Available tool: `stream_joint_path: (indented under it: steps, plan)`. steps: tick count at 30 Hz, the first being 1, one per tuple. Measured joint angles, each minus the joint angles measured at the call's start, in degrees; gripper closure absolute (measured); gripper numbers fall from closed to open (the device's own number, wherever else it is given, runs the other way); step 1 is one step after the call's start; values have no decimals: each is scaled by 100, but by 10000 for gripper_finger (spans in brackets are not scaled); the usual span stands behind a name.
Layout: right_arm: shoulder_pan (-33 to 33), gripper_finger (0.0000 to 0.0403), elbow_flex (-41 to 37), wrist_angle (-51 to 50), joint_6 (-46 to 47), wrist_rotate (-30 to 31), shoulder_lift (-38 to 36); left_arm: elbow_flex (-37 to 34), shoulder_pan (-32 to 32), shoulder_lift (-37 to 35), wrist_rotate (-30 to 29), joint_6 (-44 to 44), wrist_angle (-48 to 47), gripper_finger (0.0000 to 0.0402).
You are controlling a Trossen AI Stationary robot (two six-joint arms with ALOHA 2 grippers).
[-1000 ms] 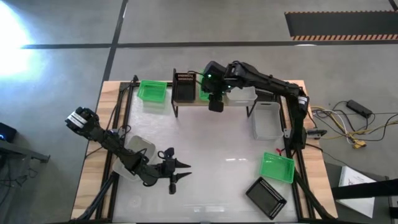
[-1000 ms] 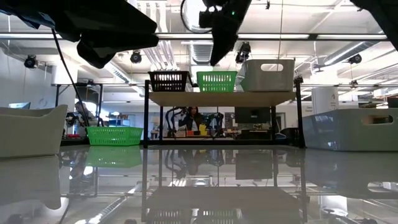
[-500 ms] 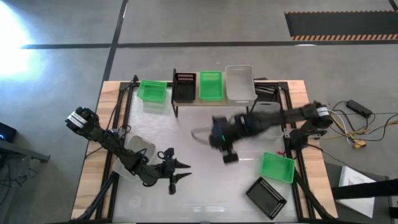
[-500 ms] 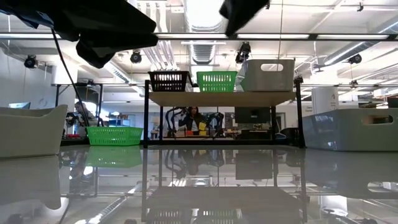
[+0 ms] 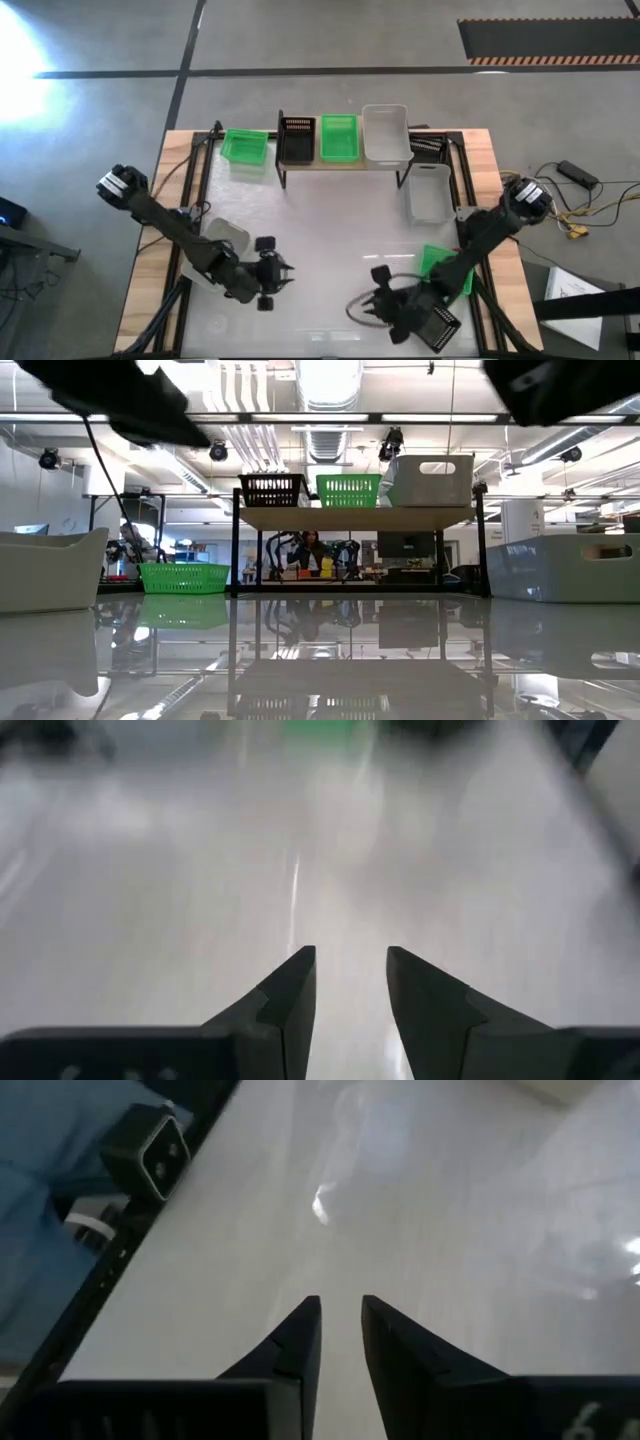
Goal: Stack baskets on shelf by color
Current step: Stack the left white bin on top of the white bin on the shelf
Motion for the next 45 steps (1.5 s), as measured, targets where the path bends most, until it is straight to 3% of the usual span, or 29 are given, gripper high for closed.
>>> stream_joint_path:
  steps: [5, 8, 11, 16, 20, 25, 32, 38, 41, 45]
  plan:
    - [304, 341, -282, 768, -53, 1108, 263, 1696, -42, 139, 843, -774, -4076, 292]
    - [307, 344, -287, 775, -55, 1332, 411, 2404, -96, 347, 1580, -850, -5461, 292]
    - [272, 344, -270, 767, -59, 1352, 506, 2738, -167, 459, 2558, -935, -5978, 292]
    - [252, 345, -261, 777, -105, 1432, 609, 2589, -344, 470, 3959, -2255, -6096, 292]
    - [252, 344, -264, 772, -147, 1432, 635, 2265, -566, 459, 4164, -3030, -6192, 292]
    - [252, 344, -264, 772, -184, 1432, 635, 1876, -794, 459, 4544, -3201, -6621, 292]
    - [252, 344, -264, 775, -251, 1432, 635, 1269, -1023, 455, 4546, -2814, -6792, 292]
    - [252, 344, -264, 774, -254, 1432, 637, 734, -1023, 465, 4388, -2590, -6202, 294]
    - [252, 344, -264, 775, -284, 1432, 637, 627, -1021, 465, 4043, -2447, -5680, 317]
    - [241, 344, -264, 777, -287, 1432, 637, 687, -899, 465, 3489, -2095, -4961, 379]
